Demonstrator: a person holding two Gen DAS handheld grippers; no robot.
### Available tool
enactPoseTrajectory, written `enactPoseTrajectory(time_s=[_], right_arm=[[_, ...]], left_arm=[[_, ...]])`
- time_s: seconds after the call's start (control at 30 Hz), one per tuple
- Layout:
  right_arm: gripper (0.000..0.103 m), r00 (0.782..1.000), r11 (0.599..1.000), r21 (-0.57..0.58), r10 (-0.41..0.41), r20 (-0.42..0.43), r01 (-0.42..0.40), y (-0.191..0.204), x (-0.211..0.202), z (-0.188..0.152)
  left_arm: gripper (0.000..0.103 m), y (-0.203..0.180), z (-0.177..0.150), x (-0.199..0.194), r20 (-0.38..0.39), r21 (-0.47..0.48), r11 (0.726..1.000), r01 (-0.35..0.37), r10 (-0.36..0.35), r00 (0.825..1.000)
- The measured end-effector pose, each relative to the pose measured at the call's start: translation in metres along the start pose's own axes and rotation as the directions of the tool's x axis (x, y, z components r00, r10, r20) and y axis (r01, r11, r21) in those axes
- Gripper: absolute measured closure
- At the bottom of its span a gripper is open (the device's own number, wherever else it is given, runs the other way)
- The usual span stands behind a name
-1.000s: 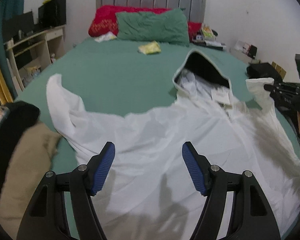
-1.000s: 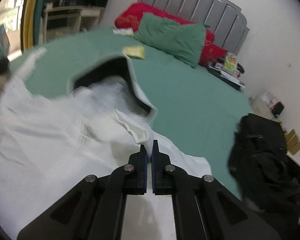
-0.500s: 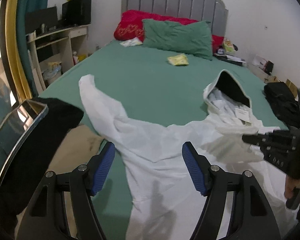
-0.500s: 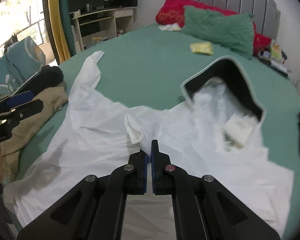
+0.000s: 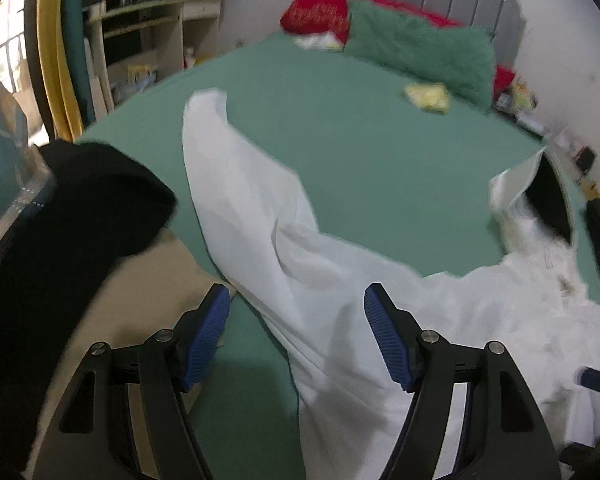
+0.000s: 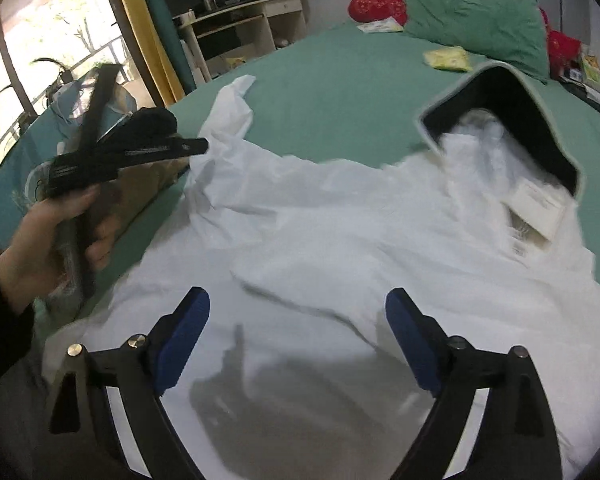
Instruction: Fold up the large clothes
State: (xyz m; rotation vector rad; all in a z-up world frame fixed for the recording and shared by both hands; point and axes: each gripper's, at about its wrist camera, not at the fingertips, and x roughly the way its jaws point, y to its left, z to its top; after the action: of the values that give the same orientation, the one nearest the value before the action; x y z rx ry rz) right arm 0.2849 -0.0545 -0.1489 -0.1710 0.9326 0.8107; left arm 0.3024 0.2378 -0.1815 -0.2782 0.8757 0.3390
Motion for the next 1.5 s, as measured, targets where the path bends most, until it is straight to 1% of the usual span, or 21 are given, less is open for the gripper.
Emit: enactPoseTrajectory(time_s=[0.1, 0.13, 0.17, 0.2, 0.23, 0.37, 0.47, 0.57, 0.63, 0.7, 0.77, 0.83, 0.9, 1.0, 1.07, 1.1, 1.13, 1.17, 1.3, 1.4, 1.5], right_arm=[[0.014, 1.000, 1.000, -0.006, -0.018, -0.004, 0.018, -0.018, -0.026, -0.016], [0.014, 0.999, 0.999, -0.020, -0.041, 0.000, 0.041, -0.023, -0.037, -0.023], [0.014, 0.998, 0.998, -0.030, -0.061, 0.003, 0.062, -0.028, -0.045, -0.028], [0.014, 0.997, 0.996, -0.035, -0.076, 0.006, 0.076, -0.032, -0.052, -0.031], [0.014, 0.995, 0.995, -0.039, -0.094, 0.013, 0.095, -0.038, -0.060, -0.036], [0.014, 0.985, 0.987, 0.002, -0.158, 0.072, 0.158, -0.062, -0.090, -0.056], [0.014, 0.982, 0.986, 0.080, -0.157, 0.109, 0.149, -0.082, -0.102, -0.066], [0.014, 0.980, 0.980, 0.115, -0.175, 0.098, 0.163, -0.094, -0.102, -0.066], [0.014, 0.977, 0.977, 0.117, -0.189, 0.102, 0.177, -0.099, -0.103, -0.067], [0.014, 0.975, 0.975, 0.130, -0.193, 0.109, 0.178, -0.105, -0.106, -0.069], [0.014, 0.975, 0.974, 0.137, -0.195, 0.106, 0.180, -0.110, -0.105, -0.070], [0.014, 0.974, 0.972, 0.142, -0.202, 0.098, 0.187, -0.114, -0.102, -0.070], [0.014, 0.975, 0.973, 0.135, -0.200, 0.092, 0.187, -0.116, -0.099, -0.071], [0.014, 0.974, 0.970, 0.130, -0.215, 0.071, 0.205, -0.121, -0.094, -0.071], [0.014, 0.974, 0.970, 0.131, -0.214, 0.072, 0.203, -0.126, -0.092, -0.073], [0.014, 0.974, 0.969, 0.138, -0.218, 0.068, 0.207, -0.127, -0.092, -0.074], [0.014, 0.973, 0.967, 0.145, -0.221, 0.063, 0.210, -0.128, -0.092, -0.075], [0.014, 0.973, 0.967, 0.146, -0.222, 0.066, 0.211, -0.129, -0.094, -0.076], [0.014, 0.970, 0.966, 0.155, -0.223, 0.098, 0.207, -0.129, -0.108, -0.074], [0.014, 0.965, 0.964, 0.179, -0.222, 0.143, 0.195, -0.132, -0.128, -0.072], [0.014, 0.956, 0.962, 0.200, -0.222, 0.191, 0.183, -0.137, -0.150, -0.077]], left_arm=[[0.035, -0.001, -0.003, 0.027, -0.067, -0.005, 1.000, -0.011, 0.011, 0.998], [0.057, -0.002, -0.005, 0.031, -0.067, 0.004, 1.000, -0.010, 0.010, 0.998], [0.065, -0.007, -0.008, 0.031, -0.046, 0.036, 0.998, -0.043, 0.045, 0.998], [0.095, -0.012, -0.011, 0.028, -0.036, 0.063, 0.998, -0.027, 0.029, 0.999], [0.098, -0.015, -0.014, 0.025, -0.045, 0.066, 0.998, 0.008, -0.005, 0.999], [0.098, -0.057, -0.044, -0.006, -0.094, 0.163, 0.980, 0.114, -0.100, 0.991], [0.097, -0.078, -0.062, -0.027, -0.159, 0.252, 0.957, 0.143, -0.105, 0.982], [0.080, -0.068, -0.047, -0.046, -0.141, 0.236, 0.958, 0.161, -0.130, 0.981], [0.045, -0.053, -0.022, -0.056, -0.071, 0.206, 0.967, 0.150, -0.138, 0.988], [0.035, -0.042, 0.004, -0.048, -0.013, 0.157, 0.983, 0.098, -0.097, 0.995], [0.035, -0.026, 0.027, -0.029, 0.023, 0.097, 0.995, 0.030, -0.032, 0.999], [0.035, -0.009, 0.045, 0.004, 0.009, 0.047, 0.997, -0.066, 0.065, 0.998], [0.035, 0.003, 0.053, 0.031, -0.005, 0.033, 0.984, -0.175, 0.176, 0.984], [0.035, 0.017, 0.050, 0.054, -0.044, 0.038, 0.977, -0.212, 0.214, 0.976], [0.035, 0.013, 0.042, 0.060, -0.021, 0.112, 0.971, -0.210, 0.213, 0.977], [0.045, 0.012, 0.040, 0.058, -0.005, 0.126, 0.973, -0.194, 0.196, 0.981], [0.091, 0.012, 0.039, 0.057, -0.011, 0.126, 0.982, -0.138, 0.140, 0.990], [0.099, 0.013, 0.040, 0.055, -0.026, 0.113, 0.989, -0.094, 0.098, 0.995], [0.099, 0.000, 0.049, 0.006, 0.107, 0.062, 0.994, -0.088, 0.081, 0.991], [0.100, -0.035, 0.065, -0.057, 0.245, 0.089, 0.995, -0.043, 0.020, 0.969], [0.099, -0.081, 0.074, -0.110, 0.315, 0.157, 0.987, 0.014, -0.064, 0.947]])
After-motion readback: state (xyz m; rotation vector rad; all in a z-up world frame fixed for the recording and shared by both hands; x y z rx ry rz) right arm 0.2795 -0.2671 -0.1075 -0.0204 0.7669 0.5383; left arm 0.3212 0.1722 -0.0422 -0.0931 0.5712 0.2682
